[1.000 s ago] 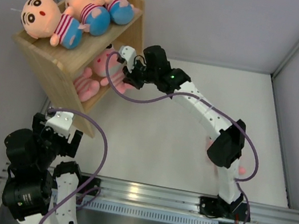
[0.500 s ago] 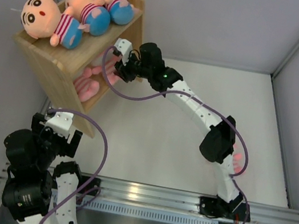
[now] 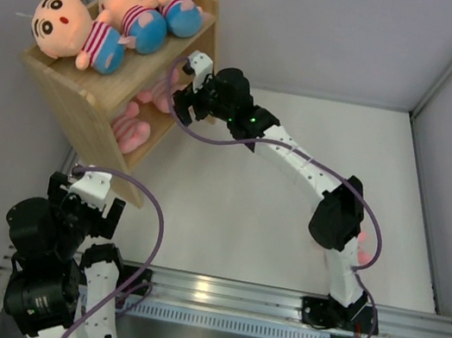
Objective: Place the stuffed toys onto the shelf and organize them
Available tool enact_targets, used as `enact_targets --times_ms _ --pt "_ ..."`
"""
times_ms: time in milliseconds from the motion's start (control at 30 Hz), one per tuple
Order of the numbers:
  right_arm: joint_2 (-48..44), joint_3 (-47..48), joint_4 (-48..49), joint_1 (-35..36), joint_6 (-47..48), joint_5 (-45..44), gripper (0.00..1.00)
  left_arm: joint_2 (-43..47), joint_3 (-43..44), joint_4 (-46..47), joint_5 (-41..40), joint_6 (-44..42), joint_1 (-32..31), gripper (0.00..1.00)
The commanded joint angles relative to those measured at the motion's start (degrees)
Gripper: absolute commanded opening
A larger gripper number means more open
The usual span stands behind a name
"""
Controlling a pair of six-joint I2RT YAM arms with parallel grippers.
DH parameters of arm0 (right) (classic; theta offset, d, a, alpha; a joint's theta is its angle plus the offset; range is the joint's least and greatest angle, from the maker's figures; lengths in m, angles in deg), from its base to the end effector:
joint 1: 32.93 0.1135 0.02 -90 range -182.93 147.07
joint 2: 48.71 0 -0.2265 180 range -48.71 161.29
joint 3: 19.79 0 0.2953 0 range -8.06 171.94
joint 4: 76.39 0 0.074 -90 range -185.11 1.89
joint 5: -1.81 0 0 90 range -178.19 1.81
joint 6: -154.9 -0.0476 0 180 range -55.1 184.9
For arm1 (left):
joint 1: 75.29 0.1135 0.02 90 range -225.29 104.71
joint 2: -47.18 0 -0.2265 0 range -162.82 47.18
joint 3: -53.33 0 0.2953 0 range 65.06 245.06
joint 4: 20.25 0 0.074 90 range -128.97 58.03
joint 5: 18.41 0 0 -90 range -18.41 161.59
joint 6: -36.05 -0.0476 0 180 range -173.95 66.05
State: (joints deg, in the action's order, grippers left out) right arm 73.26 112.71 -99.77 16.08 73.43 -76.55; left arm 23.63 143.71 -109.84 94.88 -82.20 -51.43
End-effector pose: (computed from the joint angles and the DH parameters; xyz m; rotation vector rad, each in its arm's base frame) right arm 0.3521 0.4198 0.3328 -1.0153 1.5387 0.6827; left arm 0.0415 -0.0022 0.4299 0.3367 1.9101 0.2054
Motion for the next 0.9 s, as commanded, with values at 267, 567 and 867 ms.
enact_targets --times_ms 267,567,867 --pt "-3.06 -7.56 18.41 -2.69 -30.66 1.63 0.77 0.88 0.63 -1.85 0.62 -0.49 0.23 0.87" --pt "-0.59 -9.06 20.63 -3.49 -38.59 3.65 0.70 0.88 0.54 -2.03 0.79 -0.75 0.23 0.87" --pt "-2.27 -14.86 22.38 -2.87 -39.56 -1.62 0.71 0.52 0.98 -1.94 1.41 -0.75 0.31 0.87"
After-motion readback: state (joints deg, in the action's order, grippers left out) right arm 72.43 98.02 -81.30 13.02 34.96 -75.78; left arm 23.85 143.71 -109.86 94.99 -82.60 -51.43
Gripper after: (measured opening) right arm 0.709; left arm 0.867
